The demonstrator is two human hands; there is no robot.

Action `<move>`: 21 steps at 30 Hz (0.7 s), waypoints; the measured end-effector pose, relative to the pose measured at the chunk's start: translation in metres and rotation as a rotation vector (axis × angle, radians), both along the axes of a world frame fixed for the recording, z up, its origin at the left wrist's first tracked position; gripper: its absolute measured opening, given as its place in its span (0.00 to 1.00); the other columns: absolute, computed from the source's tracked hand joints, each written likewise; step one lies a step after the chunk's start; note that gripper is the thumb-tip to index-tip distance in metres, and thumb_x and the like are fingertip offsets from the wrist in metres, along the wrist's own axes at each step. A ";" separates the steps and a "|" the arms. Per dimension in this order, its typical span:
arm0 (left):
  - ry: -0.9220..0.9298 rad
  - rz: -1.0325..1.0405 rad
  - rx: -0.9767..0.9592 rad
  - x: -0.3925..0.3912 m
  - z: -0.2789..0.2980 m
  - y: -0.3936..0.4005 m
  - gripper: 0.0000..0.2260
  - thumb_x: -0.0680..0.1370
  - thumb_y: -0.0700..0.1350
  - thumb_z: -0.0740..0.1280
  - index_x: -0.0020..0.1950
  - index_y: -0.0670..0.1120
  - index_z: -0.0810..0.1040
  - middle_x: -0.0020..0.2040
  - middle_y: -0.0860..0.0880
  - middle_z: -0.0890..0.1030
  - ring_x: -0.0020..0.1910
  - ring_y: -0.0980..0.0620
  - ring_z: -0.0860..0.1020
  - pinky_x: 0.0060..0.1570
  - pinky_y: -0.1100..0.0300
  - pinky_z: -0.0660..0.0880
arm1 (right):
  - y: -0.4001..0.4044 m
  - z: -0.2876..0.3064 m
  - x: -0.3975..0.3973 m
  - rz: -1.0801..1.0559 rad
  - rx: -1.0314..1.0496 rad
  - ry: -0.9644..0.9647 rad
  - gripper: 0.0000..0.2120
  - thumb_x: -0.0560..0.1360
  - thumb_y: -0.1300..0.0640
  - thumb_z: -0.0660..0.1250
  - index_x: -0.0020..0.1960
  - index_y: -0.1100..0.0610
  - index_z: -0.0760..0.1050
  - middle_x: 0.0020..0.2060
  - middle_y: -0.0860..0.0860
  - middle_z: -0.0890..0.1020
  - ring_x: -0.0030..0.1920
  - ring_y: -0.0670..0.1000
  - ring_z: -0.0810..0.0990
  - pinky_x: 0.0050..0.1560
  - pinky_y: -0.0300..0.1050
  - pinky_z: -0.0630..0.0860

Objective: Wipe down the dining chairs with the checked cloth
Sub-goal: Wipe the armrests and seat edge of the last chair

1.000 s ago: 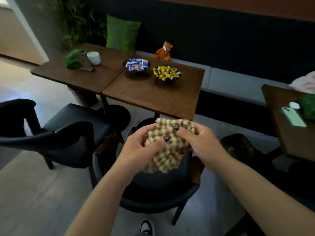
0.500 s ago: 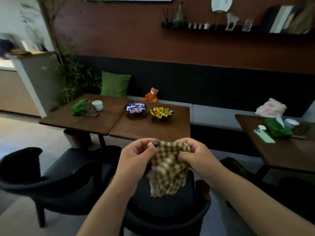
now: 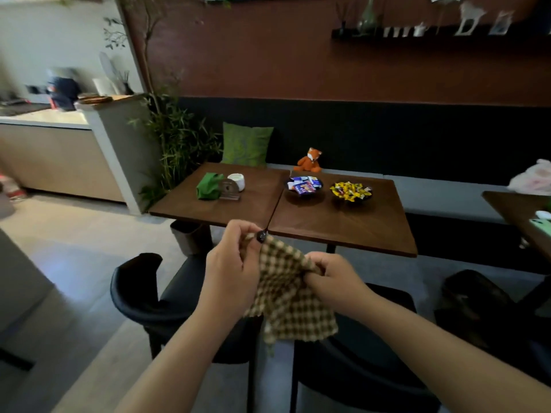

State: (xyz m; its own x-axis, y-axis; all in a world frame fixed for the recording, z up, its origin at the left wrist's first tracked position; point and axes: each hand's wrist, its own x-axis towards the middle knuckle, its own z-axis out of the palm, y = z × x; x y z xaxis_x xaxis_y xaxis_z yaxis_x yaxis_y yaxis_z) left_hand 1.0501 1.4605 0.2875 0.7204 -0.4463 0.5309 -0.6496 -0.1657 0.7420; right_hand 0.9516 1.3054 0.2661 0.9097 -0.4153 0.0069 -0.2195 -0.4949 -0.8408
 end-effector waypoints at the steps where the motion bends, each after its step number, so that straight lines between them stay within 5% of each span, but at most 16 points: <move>1: -0.031 0.032 -0.004 0.011 -0.002 0.006 0.06 0.80 0.39 0.63 0.50 0.50 0.73 0.43 0.60 0.77 0.46 0.64 0.76 0.41 0.73 0.70 | 0.000 -0.002 0.010 -0.019 -0.001 0.007 0.09 0.76 0.62 0.62 0.41 0.56 0.79 0.36 0.51 0.82 0.40 0.52 0.80 0.46 0.55 0.78; 8: 0.013 0.129 0.058 0.103 -0.026 0.014 0.03 0.79 0.41 0.66 0.53 0.47 0.76 0.44 0.58 0.78 0.46 0.66 0.76 0.41 0.74 0.71 | -0.038 -0.001 0.077 -0.064 0.192 0.038 0.04 0.74 0.56 0.71 0.43 0.55 0.83 0.37 0.46 0.84 0.38 0.42 0.81 0.36 0.31 0.74; 11: 0.178 0.137 0.091 0.152 -0.033 0.006 0.07 0.77 0.47 0.70 0.54 0.50 0.78 0.45 0.56 0.81 0.44 0.62 0.78 0.43 0.68 0.76 | -0.068 -0.009 0.114 -0.084 0.269 0.070 0.01 0.72 0.58 0.73 0.42 0.55 0.83 0.40 0.50 0.85 0.43 0.47 0.83 0.44 0.39 0.78; 15: 0.257 0.175 0.166 0.209 -0.036 -0.011 0.06 0.76 0.49 0.71 0.41 0.48 0.79 0.36 0.51 0.80 0.36 0.55 0.77 0.38 0.52 0.75 | -0.094 -0.017 0.165 -0.102 0.421 0.061 0.04 0.72 0.64 0.72 0.43 0.57 0.84 0.43 0.57 0.85 0.47 0.55 0.82 0.50 0.50 0.77; 18: 0.281 0.140 0.067 0.239 -0.034 -0.016 0.09 0.77 0.50 0.68 0.39 0.49 0.75 0.34 0.52 0.77 0.34 0.55 0.75 0.37 0.53 0.72 | -0.103 -0.010 0.192 -0.030 0.577 0.041 0.06 0.69 0.66 0.73 0.45 0.62 0.81 0.44 0.59 0.84 0.44 0.53 0.82 0.43 0.42 0.80; 21: 0.244 0.144 -0.120 0.251 -0.022 -0.019 0.08 0.80 0.48 0.62 0.41 0.48 0.72 0.35 0.54 0.76 0.34 0.62 0.74 0.35 0.67 0.71 | -0.108 0.009 0.203 0.130 0.739 -0.036 0.20 0.55 0.55 0.82 0.43 0.63 0.83 0.45 0.60 0.84 0.43 0.54 0.83 0.40 0.42 0.81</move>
